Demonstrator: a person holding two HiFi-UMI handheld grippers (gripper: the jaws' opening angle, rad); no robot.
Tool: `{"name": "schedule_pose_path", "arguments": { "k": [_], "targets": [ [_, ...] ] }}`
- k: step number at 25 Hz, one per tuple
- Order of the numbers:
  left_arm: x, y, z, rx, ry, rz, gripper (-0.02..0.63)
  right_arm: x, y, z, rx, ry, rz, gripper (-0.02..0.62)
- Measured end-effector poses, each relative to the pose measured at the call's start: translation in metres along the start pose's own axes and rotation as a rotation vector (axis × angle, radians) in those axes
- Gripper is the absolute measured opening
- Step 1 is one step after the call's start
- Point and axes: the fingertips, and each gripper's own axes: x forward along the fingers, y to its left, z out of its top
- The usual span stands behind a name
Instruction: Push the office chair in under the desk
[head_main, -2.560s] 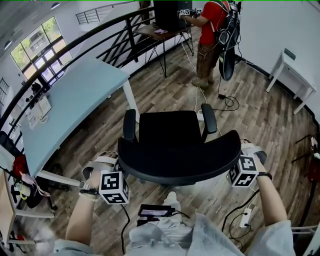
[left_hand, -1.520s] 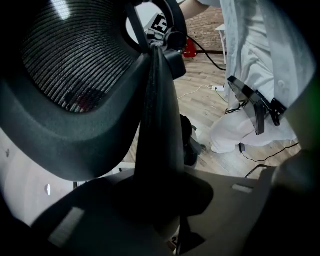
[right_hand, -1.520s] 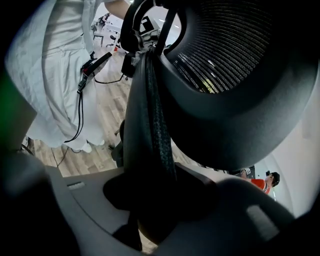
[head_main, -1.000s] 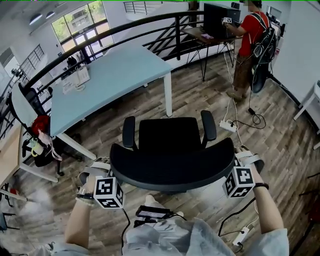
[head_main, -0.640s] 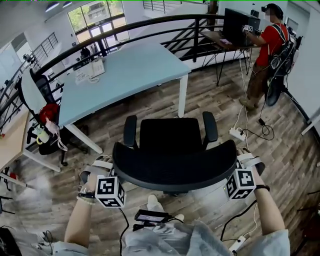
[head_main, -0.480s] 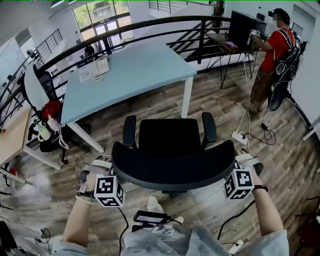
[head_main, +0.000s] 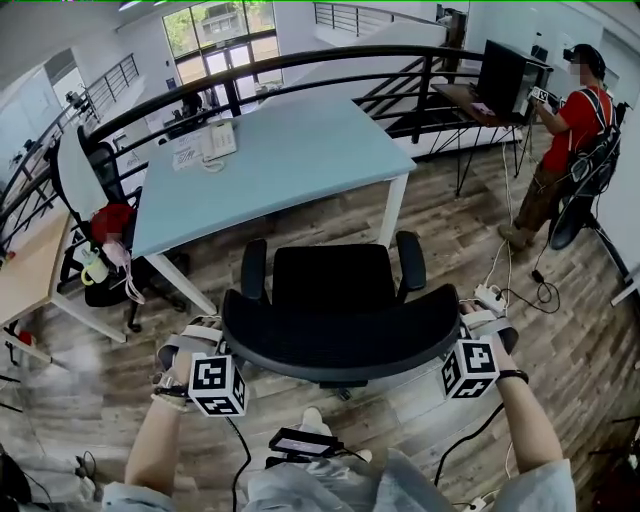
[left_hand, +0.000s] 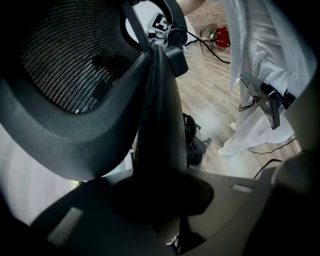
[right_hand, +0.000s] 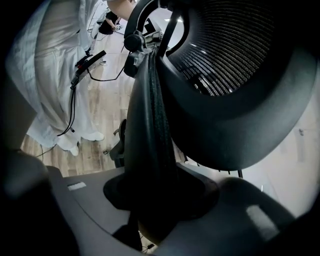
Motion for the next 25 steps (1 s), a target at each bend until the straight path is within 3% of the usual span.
{"name": "schedule_pose_path", "arguments": {
  "k": [25],
  "targets": [
    [0.066,0.104,-0.109,-0.05,0.012,0.062,0.077,0.134,-0.125,0.064,-0.004,0.005,0.018,0.17]
  ]
}}
